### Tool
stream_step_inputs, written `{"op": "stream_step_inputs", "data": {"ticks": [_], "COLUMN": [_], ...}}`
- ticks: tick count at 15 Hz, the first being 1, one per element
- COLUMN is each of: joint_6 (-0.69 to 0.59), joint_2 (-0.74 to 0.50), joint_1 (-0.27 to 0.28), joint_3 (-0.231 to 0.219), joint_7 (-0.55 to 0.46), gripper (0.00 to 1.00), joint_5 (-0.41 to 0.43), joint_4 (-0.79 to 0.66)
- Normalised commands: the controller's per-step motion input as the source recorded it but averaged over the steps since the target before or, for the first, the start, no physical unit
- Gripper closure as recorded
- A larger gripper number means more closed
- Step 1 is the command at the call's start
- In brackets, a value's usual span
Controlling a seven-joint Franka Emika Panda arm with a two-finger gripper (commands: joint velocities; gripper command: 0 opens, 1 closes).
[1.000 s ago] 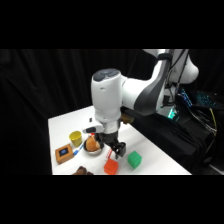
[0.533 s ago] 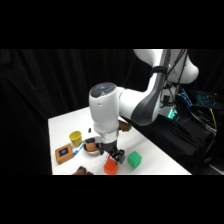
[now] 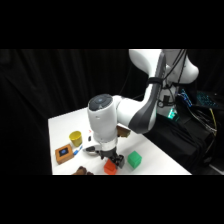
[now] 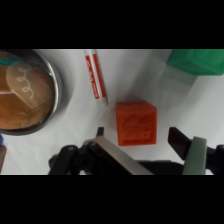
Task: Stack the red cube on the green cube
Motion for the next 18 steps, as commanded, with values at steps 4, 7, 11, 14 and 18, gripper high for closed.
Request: {"op": "stream_step_inputs", "data": {"ticks": [4,7,11,14,18], "joint_6": [0.0,0.0,0.0,0.0,0.03], "joint_2": [0.15,0.15,0.14,0.12,0.1], "joint_1": [0.02,0.013,0.001,-0.019,-0.032], "joint_3": [0.002,0.003,0.003,0.015,0.014], "joint_7": [-0.14,-0.14,-0.15,-0.16,-0.15], "gripper": [0.0,0.0,0.0,0.0,0.0], "joint_5": [-0.021,-0.024,-0.024,-0.011,-0.006], "joint_4": [0.19,0.19,0.19,0.18,0.14]}}
